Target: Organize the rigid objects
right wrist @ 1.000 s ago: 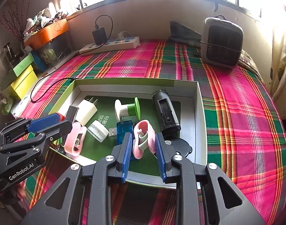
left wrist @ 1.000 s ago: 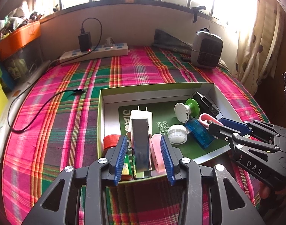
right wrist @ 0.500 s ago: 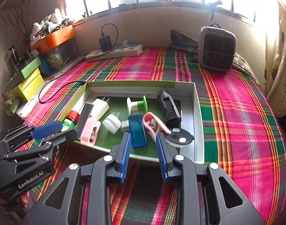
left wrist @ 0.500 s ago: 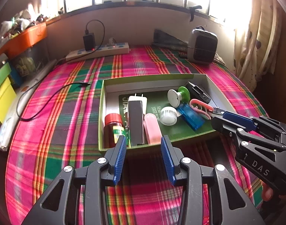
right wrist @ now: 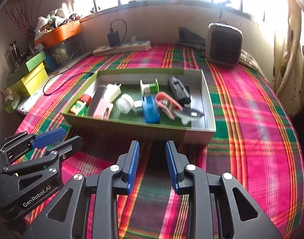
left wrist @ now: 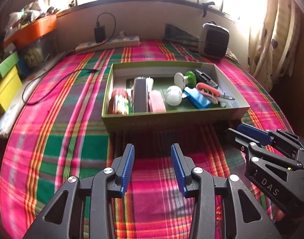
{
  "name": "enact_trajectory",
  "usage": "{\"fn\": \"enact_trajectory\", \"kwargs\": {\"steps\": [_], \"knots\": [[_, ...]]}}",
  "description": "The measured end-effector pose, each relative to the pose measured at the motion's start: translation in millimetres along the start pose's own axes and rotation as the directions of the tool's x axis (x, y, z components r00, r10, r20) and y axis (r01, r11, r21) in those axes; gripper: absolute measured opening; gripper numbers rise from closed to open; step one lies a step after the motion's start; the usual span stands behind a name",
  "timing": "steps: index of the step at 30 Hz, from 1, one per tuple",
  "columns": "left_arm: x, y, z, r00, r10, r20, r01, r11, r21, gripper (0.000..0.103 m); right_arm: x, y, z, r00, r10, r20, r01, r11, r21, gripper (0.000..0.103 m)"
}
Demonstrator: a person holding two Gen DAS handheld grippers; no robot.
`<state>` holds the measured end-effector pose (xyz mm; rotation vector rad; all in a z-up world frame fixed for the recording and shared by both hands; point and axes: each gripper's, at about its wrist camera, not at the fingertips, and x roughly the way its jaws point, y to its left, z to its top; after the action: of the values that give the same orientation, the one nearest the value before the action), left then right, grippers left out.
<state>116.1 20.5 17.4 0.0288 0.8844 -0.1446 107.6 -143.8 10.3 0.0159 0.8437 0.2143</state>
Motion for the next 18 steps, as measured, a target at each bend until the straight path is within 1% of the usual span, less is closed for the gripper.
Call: {"fn": "enact_trajectory", "kwargs": {"steps": [4, 8, 13, 18], "knots": [[3, 0, -9, 1.0, 0.014, -0.018, -0.014, 1.0, -0.006, 0.038, 2, -1, -10, 0.999, -0.019, -0.026, 0.019, 1.0, 0.006, 0.029], [1, -1, -13, 1.0, 0.029, -0.002, -0.029, 1.0, -0.008, 0.038, 0, -4, -15, 0.999, -0.03, -0.03, 0.031, 0.999, 0.015, 0.029], [6, -2, -19, 0.999, 0.047, -0.023, -0.047, 0.999, -0.011, 0.038, 1, -5, -21, 0.997, -0.055, -0.053, 0.056, 0.998, 0.01, 0.03], [7, -2, -18, 0.998, 0.054, -0.014, -0.054, 0.998, -0.015, 0.038, 4, -8, -24, 0.996, -0.068, -0.059, 0.069, 0.997, 0.015, 0.03]]}}
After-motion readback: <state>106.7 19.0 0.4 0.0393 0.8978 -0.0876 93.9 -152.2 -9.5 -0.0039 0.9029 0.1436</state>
